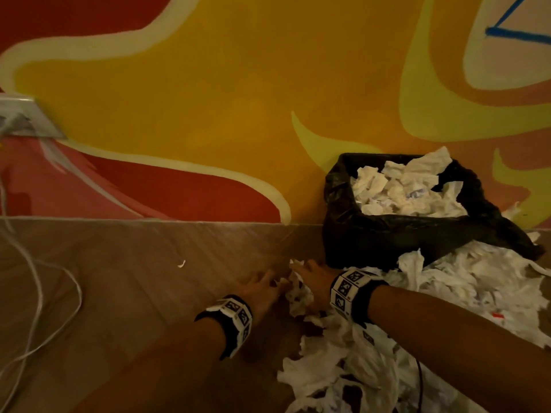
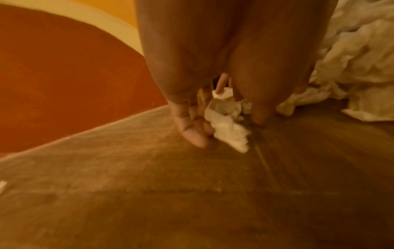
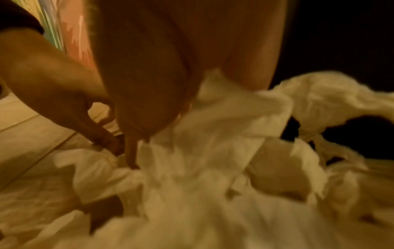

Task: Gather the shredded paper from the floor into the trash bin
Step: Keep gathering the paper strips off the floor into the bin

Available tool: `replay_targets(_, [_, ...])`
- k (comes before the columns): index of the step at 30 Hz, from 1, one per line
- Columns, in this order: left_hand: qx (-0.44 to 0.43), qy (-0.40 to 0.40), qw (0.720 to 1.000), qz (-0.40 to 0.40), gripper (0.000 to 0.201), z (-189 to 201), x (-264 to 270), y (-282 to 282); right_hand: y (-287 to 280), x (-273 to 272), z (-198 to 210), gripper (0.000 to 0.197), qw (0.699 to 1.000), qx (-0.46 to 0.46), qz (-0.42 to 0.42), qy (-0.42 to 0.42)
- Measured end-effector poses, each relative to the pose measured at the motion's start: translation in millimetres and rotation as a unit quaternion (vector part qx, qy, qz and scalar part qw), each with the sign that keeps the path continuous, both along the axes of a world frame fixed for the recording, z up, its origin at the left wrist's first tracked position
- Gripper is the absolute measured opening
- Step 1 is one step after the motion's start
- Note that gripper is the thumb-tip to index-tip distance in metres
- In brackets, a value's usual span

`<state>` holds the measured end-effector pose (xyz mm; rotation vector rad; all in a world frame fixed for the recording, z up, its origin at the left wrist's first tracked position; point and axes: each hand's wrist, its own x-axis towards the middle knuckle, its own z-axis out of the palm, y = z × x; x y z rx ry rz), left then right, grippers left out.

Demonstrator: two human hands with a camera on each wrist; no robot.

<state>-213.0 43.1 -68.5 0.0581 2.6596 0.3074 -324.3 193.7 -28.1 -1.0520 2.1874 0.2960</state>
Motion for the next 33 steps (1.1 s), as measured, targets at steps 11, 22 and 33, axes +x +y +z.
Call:
replay_targets(11, [0.189, 0.032, 0.968, 0.161, 0.027, 14, 8, -14, 7, 2, 1, 0.040, 0.985, -0.151, -0.071, -0.050])
replay_targets(22, [0.262, -0.054, 0.942, 0.204, 0.043, 32, 8, -21, 1, 2, 46, 0.036, 0.940, -0.329, -0.086, -0.039])
replay_targets(33, [0.179, -0.075, 0.978, 0.076, 0.024, 46, 19, 37, 22, 12, 81, 0.020, 0.910, -0.398, -0.119, -0.010])
